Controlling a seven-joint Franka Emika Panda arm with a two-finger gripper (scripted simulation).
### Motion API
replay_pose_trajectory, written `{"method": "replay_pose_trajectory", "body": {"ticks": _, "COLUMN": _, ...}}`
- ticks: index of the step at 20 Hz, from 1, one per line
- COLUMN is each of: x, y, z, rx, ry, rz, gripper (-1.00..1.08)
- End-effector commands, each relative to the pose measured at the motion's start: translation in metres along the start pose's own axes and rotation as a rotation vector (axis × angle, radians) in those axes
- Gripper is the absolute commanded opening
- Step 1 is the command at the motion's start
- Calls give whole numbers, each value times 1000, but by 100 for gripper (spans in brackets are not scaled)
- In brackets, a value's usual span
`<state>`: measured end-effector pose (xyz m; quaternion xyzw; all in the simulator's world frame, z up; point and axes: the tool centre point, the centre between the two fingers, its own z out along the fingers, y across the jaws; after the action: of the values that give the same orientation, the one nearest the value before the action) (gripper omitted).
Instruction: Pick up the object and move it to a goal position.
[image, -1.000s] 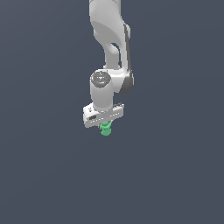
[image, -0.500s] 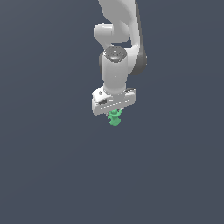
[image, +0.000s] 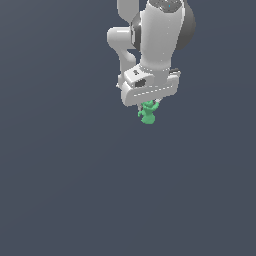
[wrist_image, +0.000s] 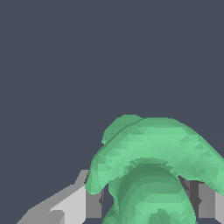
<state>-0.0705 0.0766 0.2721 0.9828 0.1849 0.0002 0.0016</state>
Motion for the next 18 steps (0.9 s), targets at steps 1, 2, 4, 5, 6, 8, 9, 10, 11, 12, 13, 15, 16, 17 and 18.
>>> {"method": "replay_pose_trajectory", "body": {"ticks": 1, "x": 0, "y": -18, "z": -27, "rx": 0, "ry": -1, "rz": 0, "gripper": -100}}
{"method": "replay_pose_trajectory", "body": {"ticks": 2, "x": 0, "y": -26, "z": -38, "rx": 0, "ry": -1, "rz": 0, "gripper": -100}}
{"method": "replay_pose_trajectory", "body": {"ticks": 4, "x": 0, "y": -40, "z": -59, "rx": 0, "ry": -1, "rz": 0, "gripper": -100}}
{"method": "replay_pose_trajectory", "body": {"ticks": 5, "x": 1, "y": -47, "z": -70, "rx": 0, "ry": -1, "rz": 0, "gripper": -100}}
{"method": "replay_pose_trajectory", "body": {"ticks": 6, "x": 1, "y": -53, "z": -80, "rx": 0, "ry": -1, "rz": 0, "gripper": -100}}
{"method": "replay_pose_trajectory", "body": {"ticks": 8, "x": 2, "y": -67, "z": -101, "rx": 0, "ry": -1, "rz": 0, "gripper": -100}}
{"method": "replay_pose_trajectory", "body": {"ticks": 9, "x": 2, "y": -74, "z": -112, "rx": 0, "ry": -1, "rz": 0, "gripper": -100}}
{"method": "replay_pose_trajectory", "body": {"ticks": 10, "x": 3, "y": -81, "z": -122, "rx": 1, "ry": -1, "rz": 0, "gripper": -100}}
{"method": "replay_pose_trajectory", "body": {"ticks": 11, "x": 3, "y": -87, "z": -132, "rx": 1, "ry": -1, "rz": 0, "gripper": -100}}
{"method": "replay_pose_trajectory", "body": {"ticks": 12, "x": 4, "y": -94, "z": -142, "rx": 1, "ry": -1, "rz": 0, "gripper": -100}}
{"method": "replay_pose_trajectory", "body": {"ticks": 13, "x": 4, "y": -100, "z": -152, "rx": 1, "ry": -1, "rz": 0, "gripper": -100}}
{"method": "replay_pose_trajectory", "body": {"ticks": 15, "x": 6, "y": -112, "z": -171, "rx": 1, "ry": 0, "rz": 0, "gripper": -100}}
{"method": "replay_pose_trajectory", "body": {"ticks": 16, "x": 6, "y": -118, "z": -179, "rx": 1, "ry": 0, "rz": 0, "gripper": -100}}
{"method": "replay_pose_trajectory", "body": {"ticks": 17, "x": 7, "y": -122, "z": -187, "rx": 2, "ry": 0, "rz": 0, "gripper": -100}}
{"method": "replay_pose_trajectory", "body": {"ticks": 18, "x": 7, "y": -127, "z": -194, "rx": 2, "ry": 0, "rz": 0, "gripper": -100}}
